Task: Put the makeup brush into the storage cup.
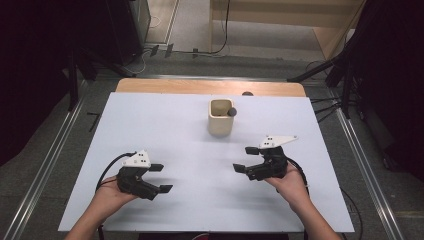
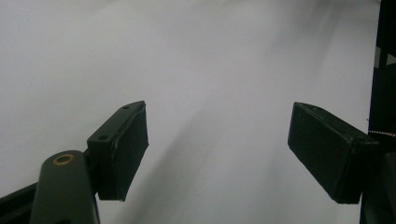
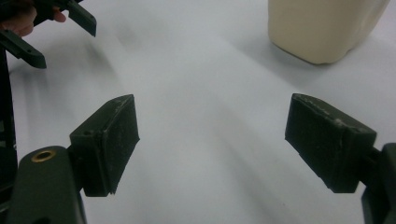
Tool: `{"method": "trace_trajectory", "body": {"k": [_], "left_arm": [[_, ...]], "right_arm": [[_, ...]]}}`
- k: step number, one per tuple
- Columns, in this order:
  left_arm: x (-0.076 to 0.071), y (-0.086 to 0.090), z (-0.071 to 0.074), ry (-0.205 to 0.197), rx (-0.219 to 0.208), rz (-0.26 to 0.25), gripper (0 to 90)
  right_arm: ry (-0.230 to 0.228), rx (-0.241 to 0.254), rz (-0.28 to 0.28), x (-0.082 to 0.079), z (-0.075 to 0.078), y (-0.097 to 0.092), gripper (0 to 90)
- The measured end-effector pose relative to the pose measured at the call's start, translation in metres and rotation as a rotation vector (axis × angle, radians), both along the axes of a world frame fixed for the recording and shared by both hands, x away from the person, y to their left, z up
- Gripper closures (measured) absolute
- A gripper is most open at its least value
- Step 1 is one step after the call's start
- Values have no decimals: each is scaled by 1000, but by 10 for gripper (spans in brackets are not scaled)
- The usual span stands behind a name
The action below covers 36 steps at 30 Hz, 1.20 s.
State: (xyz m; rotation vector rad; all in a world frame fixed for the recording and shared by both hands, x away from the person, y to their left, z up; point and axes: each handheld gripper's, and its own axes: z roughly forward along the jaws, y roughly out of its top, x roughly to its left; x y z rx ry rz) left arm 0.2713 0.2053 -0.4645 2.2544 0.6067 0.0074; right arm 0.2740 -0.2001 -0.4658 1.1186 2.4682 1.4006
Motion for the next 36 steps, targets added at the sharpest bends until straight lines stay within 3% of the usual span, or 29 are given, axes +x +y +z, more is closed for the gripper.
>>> {"method": "trace_trajectory", "body": {"k": [6, 16, 20, 28, 36], "left_arm": [[0, 0, 0, 0, 5, 3, 208], [0, 0, -1, -1, 4, 4, 208], [0, 0, 0, -1, 4, 4, 208], [1, 0, -1, -2, 5, 2, 209], [1, 1, -1, 1, 5, 4, 208]], "right_arm": [[-4, -38, 16, -7, -1, -4, 184], [9, -39, -2, -19, -5, -20, 185], [-21, -64, -18, -25, -6, -28, 187], [-7, -42, -29, -31, -11, -40, 187], [-27, -56, -29, -27, -14, -49, 190]]}}
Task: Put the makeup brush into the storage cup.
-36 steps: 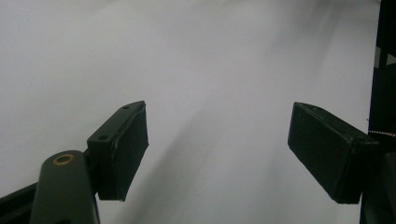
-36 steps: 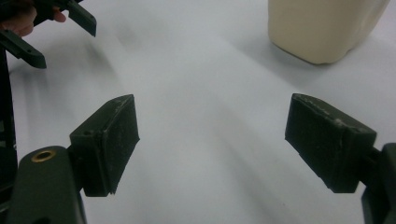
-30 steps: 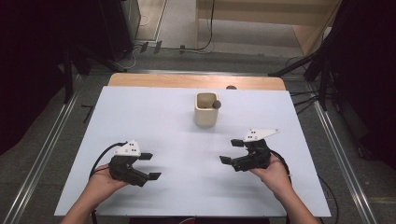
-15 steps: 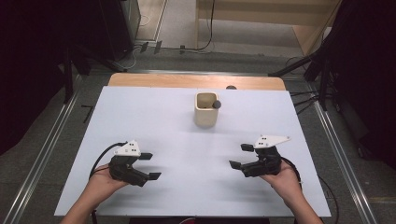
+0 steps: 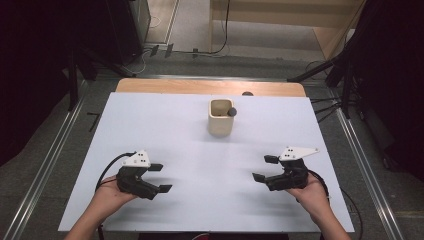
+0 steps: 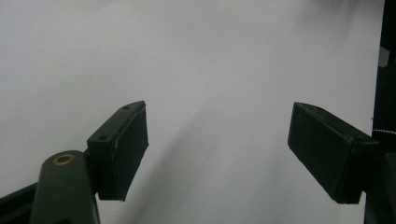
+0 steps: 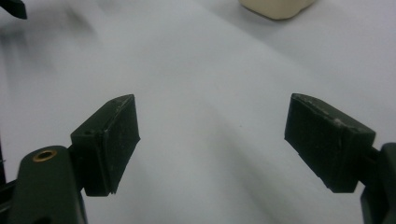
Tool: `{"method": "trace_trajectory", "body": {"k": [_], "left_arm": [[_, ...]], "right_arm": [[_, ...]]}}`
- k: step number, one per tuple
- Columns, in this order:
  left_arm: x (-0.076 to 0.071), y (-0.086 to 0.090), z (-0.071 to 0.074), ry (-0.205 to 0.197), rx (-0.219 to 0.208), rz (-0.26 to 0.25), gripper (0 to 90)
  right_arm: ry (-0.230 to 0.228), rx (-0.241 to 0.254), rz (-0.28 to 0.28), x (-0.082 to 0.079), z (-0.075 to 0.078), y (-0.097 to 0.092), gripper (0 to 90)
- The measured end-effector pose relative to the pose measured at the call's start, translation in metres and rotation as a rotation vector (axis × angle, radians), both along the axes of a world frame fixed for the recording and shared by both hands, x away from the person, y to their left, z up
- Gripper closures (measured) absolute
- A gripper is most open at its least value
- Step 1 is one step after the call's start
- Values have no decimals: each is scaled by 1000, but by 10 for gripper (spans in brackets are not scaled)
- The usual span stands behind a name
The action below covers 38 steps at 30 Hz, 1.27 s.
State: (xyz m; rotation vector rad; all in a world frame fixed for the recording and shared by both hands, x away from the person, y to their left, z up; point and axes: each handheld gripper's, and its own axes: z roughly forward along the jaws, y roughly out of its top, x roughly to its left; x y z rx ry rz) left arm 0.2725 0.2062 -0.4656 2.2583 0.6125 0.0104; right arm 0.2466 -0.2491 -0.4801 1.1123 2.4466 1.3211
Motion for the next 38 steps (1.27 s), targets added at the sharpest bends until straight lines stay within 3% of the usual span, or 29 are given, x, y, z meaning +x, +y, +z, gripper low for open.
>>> {"method": "trace_trajectory", "body": {"k": [18, 38], "left_arm": [[1, 1, -2, 1, 6, 2, 209], [2, 1, -2, 5, 16, 1, 208]], "right_arm": [[17, 19, -19, 5, -2, -2, 196], [43, 2, 0, 4, -3, 2, 201]]}}
